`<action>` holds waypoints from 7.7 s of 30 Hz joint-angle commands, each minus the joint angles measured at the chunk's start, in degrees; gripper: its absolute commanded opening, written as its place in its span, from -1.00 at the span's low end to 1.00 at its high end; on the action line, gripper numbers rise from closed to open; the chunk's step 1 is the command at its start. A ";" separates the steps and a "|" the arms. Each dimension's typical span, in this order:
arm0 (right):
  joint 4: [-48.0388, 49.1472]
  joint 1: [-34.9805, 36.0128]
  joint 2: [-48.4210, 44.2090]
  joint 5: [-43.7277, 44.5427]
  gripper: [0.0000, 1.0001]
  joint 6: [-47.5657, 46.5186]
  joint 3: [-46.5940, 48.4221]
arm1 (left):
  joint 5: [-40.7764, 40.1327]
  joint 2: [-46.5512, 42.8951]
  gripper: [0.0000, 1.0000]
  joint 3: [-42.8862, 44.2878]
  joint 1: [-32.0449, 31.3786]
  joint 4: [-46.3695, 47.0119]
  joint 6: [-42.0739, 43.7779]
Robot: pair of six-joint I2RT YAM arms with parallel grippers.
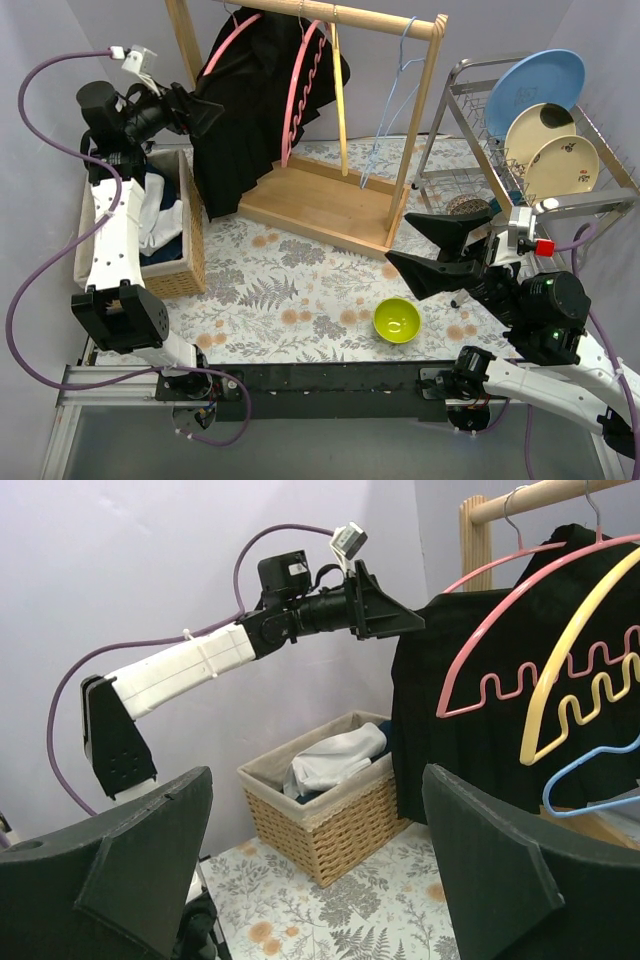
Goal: Place the skirt on the hanger
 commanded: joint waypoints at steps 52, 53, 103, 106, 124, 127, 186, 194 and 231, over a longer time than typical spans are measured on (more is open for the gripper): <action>3.85 0.27 2.76 1.41 0.80 1.66 2.95 | -31.12 -7.59 -1.00 -1.35 -16.04 15.62 7.82; 3.85 0.27 2.67 1.41 0.80 1.66 3.04 | -30.86 -7.06 -1.00 -0.82 -16.13 15.27 7.74; 2.25 0.27 45.02 2.55 0.33 3.49 41.44 | -27.87 -35.61 -1.00 -7.21 -16.13 -20.96 5.98; 6.13 0.88 49.33 2.20 0.32 9.38 42.67 | -28.31 -39.30 -1.00 -9.33 -16.13 -21.21 5.54; 20.55 6.77 60.06 3.16 0.24 24.25 46.62 | -26.21 -50.74 -1.00 -17.25 -16.13 -20.78 7.82; 18.97 7.39 61.99 4.47 0.26 24.34 49.43 | -25.15 -51.88 -1.00 -18.30 -16.13 -19.63 7.74; 25.83 9.24 67.80 4.75 -0.97 33.82 66.50 | -27.17 -70.78 -0.37 -44.84 -16.13 -4.43 7.12; 29.33 9.24 62.62 3.34 -0.97 37.08 59.13 | -29.01 -69.90 -1.00 -48.45 -16.04 -0.91 5.36; 18.20 8.88 43.82 -15.09 -0.97 43.23 46.82 | -56.96 -52.07 -1.00 -38.19 -16.13 -0.47 6.42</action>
